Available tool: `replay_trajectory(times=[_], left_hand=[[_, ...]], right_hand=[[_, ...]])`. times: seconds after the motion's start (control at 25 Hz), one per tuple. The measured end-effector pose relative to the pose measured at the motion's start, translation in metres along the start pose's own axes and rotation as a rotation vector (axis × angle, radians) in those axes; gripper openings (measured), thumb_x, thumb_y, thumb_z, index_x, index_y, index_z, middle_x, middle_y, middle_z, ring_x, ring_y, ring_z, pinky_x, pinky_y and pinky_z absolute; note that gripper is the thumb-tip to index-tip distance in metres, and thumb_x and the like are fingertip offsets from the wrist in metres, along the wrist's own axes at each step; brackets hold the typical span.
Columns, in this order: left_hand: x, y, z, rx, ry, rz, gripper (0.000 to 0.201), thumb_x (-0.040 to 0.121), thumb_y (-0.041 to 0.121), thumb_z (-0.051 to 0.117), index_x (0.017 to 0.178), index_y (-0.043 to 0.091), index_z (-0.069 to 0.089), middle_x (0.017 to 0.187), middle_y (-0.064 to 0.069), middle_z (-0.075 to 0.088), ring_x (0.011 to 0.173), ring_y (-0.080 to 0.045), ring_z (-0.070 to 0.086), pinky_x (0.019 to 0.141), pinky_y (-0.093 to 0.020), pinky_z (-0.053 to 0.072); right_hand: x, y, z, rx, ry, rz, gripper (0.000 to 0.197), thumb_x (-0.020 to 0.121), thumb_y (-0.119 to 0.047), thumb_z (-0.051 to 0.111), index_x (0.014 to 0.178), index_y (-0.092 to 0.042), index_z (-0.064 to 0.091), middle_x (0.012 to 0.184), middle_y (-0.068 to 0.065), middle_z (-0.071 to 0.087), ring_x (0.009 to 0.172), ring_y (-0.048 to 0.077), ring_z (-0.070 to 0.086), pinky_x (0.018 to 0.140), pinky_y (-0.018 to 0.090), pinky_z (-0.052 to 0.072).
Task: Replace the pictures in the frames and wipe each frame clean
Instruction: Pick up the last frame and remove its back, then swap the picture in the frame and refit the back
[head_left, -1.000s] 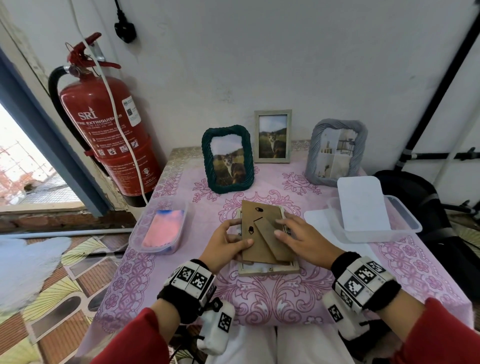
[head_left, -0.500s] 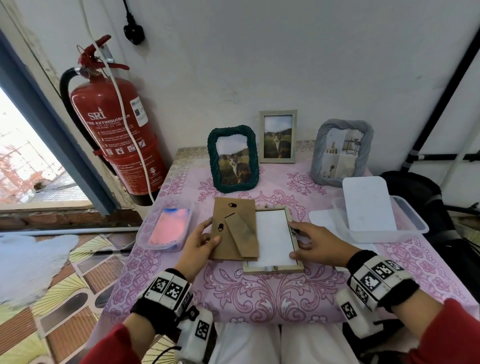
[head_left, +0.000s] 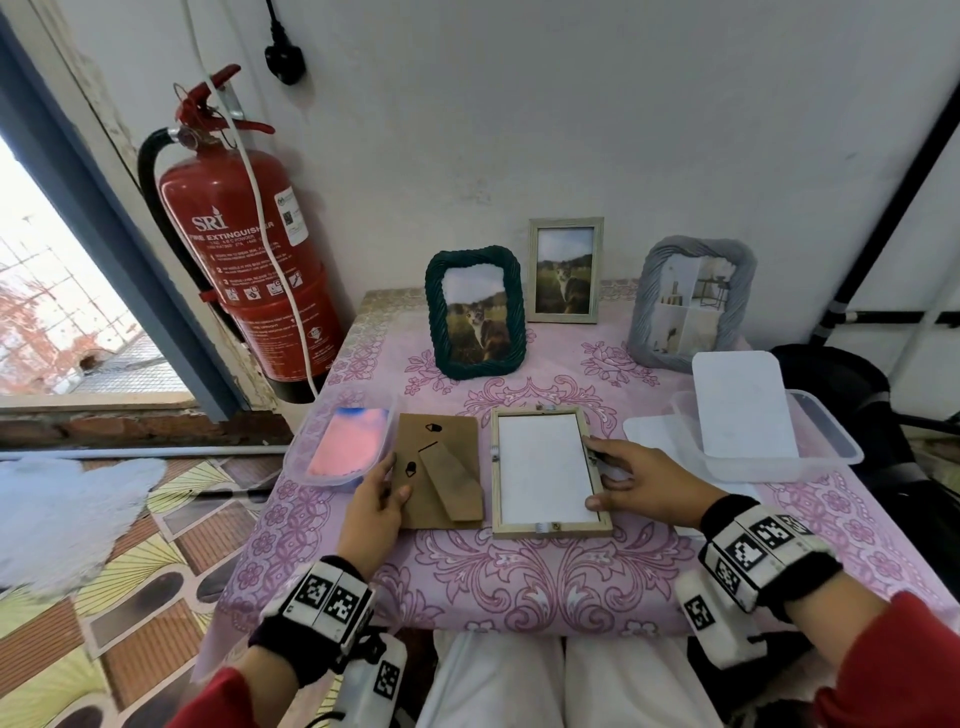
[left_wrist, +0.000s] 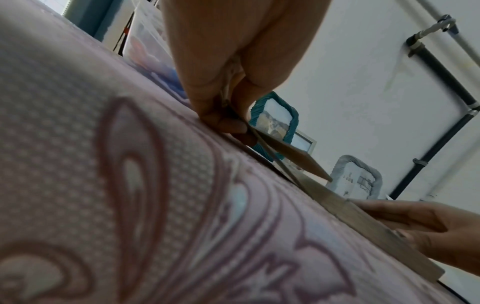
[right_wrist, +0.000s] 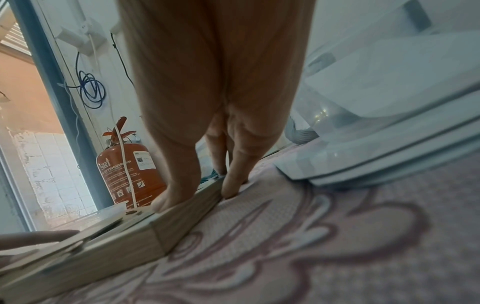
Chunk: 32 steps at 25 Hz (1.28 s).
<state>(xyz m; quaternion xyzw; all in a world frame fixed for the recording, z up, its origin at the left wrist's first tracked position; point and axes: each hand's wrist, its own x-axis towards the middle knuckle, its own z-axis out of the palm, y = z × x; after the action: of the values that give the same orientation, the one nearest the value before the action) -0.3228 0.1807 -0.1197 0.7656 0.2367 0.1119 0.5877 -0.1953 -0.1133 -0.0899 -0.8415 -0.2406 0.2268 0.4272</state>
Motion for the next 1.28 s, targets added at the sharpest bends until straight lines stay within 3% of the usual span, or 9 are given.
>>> replay_trajectory(times=[0.16,0.44,0.56,0.64,0.8,1.0,1.08,1.2,1.28], left_hand=[[-0.002,0.002,0.0,0.258,-0.023,0.062,0.053,0.094,0.005,0.048,0.144,0.004,0.03,0.143,-0.015,0.041,0.13,-0.028,0.042,0.111,-0.037,0.033],[-0.01,0.013,0.012,0.58,-0.047,0.164,0.046,0.092,0.007,0.051,0.138,0.008,0.043,0.129,-0.016,0.039,0.124,-0.029,0.037,0.109,-0.028,0.025],[-0.014,0.017,0.014,0.634,-0.076,0.153,0.047,0.092,0.009,0.051,0.139,0.008,0.042,0.138,-0.016,0.034,0.131,-0.026,0.03,0.108,-0.024,0.02],[-0.016,0.021,0.015,0.639,-0.112,0.16,0.046,0.091,0.006,0.051,0.137,0.007,0.044,0.146,-0.012,0.028,0.138,-0.023,0.025,0.112,-0.024,0.018],[-0.019,0.037,0.023,0.496,-0.138,0.215,0.046,0.091,0.003,0.052,0.136,0.009,0.046,0.149,-0.006,0.032,0.138,-0.019,0.03,0.113,-0.026,0.022],[0.001,0.065,0.042,0.577,-0.324,0.357,0.058,0.085,0.027,0.065,0.138,0.015,0.043,0.143,0.0,0.044,0.131,-0.014,0.038,0.104,-0.017,0.024],[0.015,0.072,0.051,0.677,-0.44,0.398,0.067,0.082,0.037,0.067,0.14,0.017,0.041,0.147,-0.001,0.04,0.136,-0.014,0.034,0.109,-0.021,0.022],[0.036,0.076,0.063,0.97,-0.587,0.473,0.088,0.077,0.054,0.066,0.146,0.016,0.027,0.154,-0.003,0.028,0.143,-0.017,0.022,0.116,-0.031,0.014],[0.049,0.077,0.067,1.147,-0.662,0.452,0.105,0.072,0.062,0.065,0.15,0.014,0.014,0.158,-0.005,0.014,0.146,-0.019,0.008,0.118,-0.038,-0.002]], right_hand=[[0.001,0.002,0.001,0.028,-0.006,0.014,0.077,0.072,-0.006,0.078,0.139,-0.013,0.041,0.124,-0.006,0.052,0.117,0.004,0.045,0.071,-0.008,0.035],[0.002,0.005,0.002,0.044,0.006,0.026,0.078,0.072,-0.005,0.078,0.14,-0.011,0.04,0.123,-0.001,0.053,0.117,0.007,0.045,0.07,-0.008,0.035],[0.003,0.006,0.002,0.061,0.0,0.032,0.078,0.072,-0.005,0.078,0.14,-0.011,0.04,0.116,-0.006,0.055,0.114,0.007,0.045,0.07,-0.007,0.036],[0.003,0.006,0.002,0.071,-0.001,0.03,0.078,0.071,-0.004,0.078,0.14,-0.011,0.04,0.124,-0.003,0.054,0.117,0.007,0.045,0.071,-0.007,0.036],[0.003,0.005,0.002,0.069,0.007,0.029,0.079,0.071,-0.004,0.079,0.139,-0.011,0.041,0.125,-0.001,0.053,0.115,0.005,0.045,0.07,-0.008,0.035],[0.0,0.002,0.002,0.094,0.006,0.017,0.079,0.068,-0.003,0.08,0.137,-0.016,0.044,0.122,-0.011,0.053,0.112,-0.002,0.05,0.074,-0.006,0.037],[-0.001,0.0,0.002,0.084,-0.004,0.015,0.078,0.069,-0.003,0.08,0.136,-0.017,0.045,0.113,-0.016,0.056,0.092,-0.017,0.052,0.073,-0.005,0.037],[0.0,-0.001,0.001,0.027,0.012,0.009,0.078,0.069,-0.008,0.08,0.138,-0.015,0.044,0.111,-0.013,0.056,0.091,-0.011,0.049,0.073,-0.006,0.035],[-0.001,-0.003,0.001,-0.009,0.009,0.002,0.079,0.07,-0.01,0.08,0.139,-0.015,0.042,0.103,-0.018,0.053,0.085,-0.013,0.047,0.075,-0.004,0.034]])
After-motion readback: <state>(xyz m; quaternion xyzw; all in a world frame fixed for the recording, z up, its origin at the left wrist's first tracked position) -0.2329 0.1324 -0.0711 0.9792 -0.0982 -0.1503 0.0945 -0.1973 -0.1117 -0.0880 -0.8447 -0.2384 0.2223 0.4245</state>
